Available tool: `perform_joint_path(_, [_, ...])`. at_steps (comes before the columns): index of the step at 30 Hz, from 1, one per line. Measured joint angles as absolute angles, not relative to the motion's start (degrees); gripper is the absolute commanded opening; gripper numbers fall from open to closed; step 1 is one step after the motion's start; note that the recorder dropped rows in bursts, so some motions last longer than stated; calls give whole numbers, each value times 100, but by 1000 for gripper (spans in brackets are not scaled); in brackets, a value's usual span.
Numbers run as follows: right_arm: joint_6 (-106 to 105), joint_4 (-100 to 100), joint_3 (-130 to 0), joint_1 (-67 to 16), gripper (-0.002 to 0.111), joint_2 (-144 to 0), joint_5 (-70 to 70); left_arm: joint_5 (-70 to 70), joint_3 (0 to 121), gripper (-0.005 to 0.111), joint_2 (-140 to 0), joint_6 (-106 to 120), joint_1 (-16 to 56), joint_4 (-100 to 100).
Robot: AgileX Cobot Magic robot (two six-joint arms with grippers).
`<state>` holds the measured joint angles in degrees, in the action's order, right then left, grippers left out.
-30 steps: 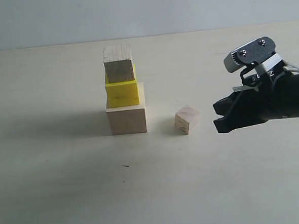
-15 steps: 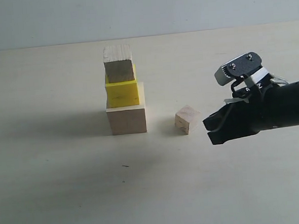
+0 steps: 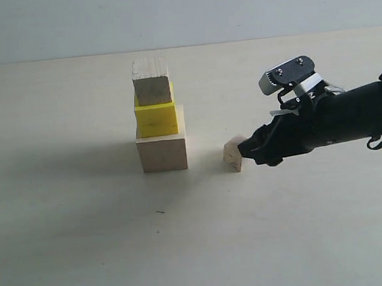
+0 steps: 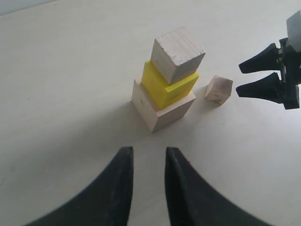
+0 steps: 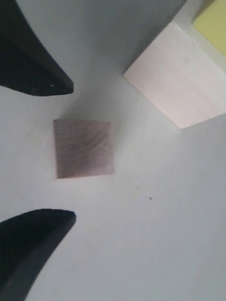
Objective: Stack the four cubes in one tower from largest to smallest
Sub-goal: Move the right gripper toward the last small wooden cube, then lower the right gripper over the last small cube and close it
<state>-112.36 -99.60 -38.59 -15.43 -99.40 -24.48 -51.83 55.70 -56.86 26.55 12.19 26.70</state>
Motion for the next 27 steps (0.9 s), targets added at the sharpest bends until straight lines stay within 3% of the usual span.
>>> perform_joint_path(11, [-10806, -9539, -4487, -1724, 64, -10514, -2495, -5095, 5570, 26, -5696, 2655, 1219, 2694])
perform_joint_path(22, [-5760, -4492, -5799, -1724, 60, -10528, -3166, -5095, 5570, 26, -5730, 2655, 1219, 2694])
perform_joint_path(27, [-4563, -3522, -6453, -1780, 60, -10528, -4003, -5082, 5570, 26, -5730, 2655, 1219, 2705])
